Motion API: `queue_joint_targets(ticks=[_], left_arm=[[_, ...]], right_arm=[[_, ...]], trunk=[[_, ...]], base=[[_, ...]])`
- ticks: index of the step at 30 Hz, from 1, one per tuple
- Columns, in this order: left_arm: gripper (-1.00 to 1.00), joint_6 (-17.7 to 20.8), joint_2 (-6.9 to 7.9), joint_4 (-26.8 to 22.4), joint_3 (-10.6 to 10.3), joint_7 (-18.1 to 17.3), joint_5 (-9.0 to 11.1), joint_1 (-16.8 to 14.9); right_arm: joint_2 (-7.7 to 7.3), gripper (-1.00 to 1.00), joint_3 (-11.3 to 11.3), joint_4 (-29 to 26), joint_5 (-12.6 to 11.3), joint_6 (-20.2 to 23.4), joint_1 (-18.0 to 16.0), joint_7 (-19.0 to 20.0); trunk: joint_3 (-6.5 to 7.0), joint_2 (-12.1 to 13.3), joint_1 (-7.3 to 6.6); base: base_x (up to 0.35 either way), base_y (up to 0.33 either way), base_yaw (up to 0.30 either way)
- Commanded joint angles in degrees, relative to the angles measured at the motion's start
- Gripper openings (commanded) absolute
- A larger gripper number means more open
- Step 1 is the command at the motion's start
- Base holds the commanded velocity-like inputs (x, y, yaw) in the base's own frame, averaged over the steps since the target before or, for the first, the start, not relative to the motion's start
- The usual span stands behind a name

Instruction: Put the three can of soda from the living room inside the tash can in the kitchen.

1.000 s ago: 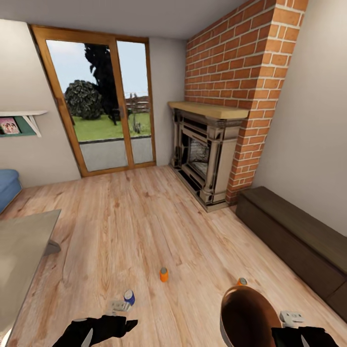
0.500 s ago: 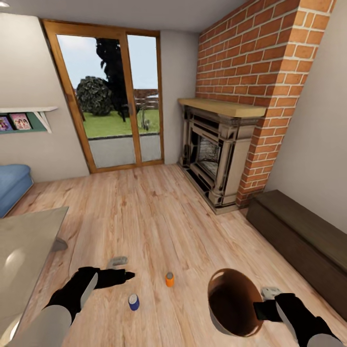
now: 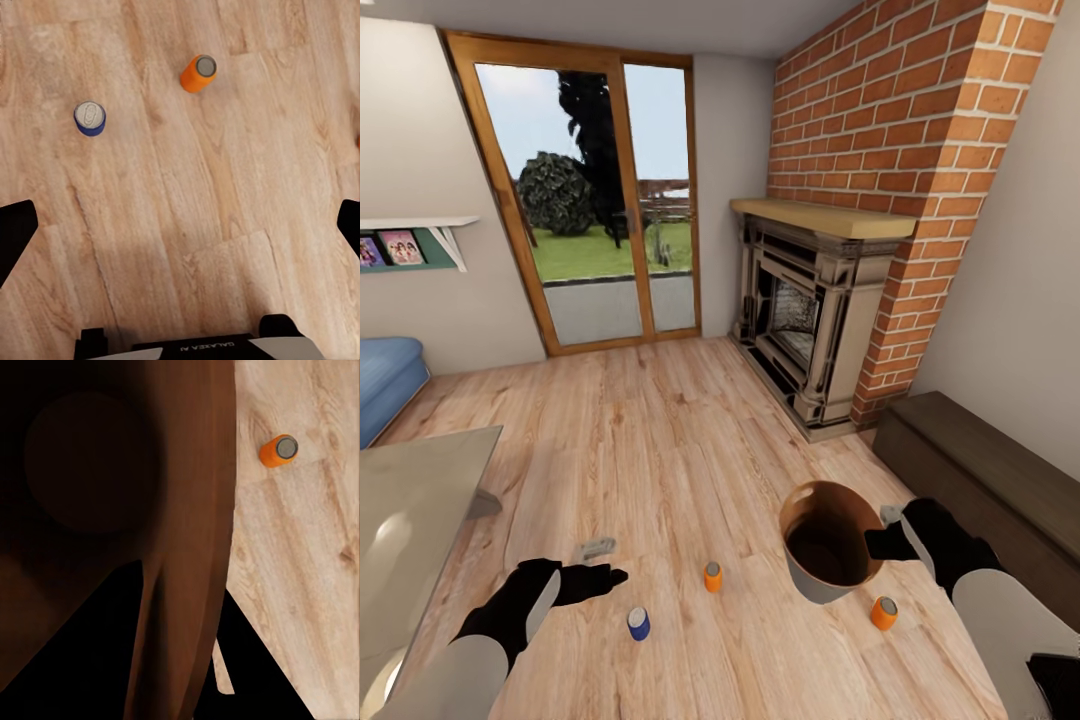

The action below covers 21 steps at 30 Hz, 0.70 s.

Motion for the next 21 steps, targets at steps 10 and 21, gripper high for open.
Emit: queue_joint_targets(ticks=[10, 21], left_arm=[[1.0, -0.2, -0.04, -0.2, -0.1, -0.3, 0.5, 0.1], [1.0, -2.5, -0.24, 0.4, -0.4, -0.4, 0.8, -0.2]], right_arm=[[0.16, -1.0, 0.2, 0.0, -0.7, 0.2, -0.2, 0.3], [1.6, -1.0, 1.5, -0.3, 1.5, -0.1, -0.5, 0.5]], trunk=[[-0.01, 0.0, 0.0], [-0.02, 0.0, 0.0]], base=[[0.022, 0.0, 0.0], [0.194, 0.0, 0.0]])
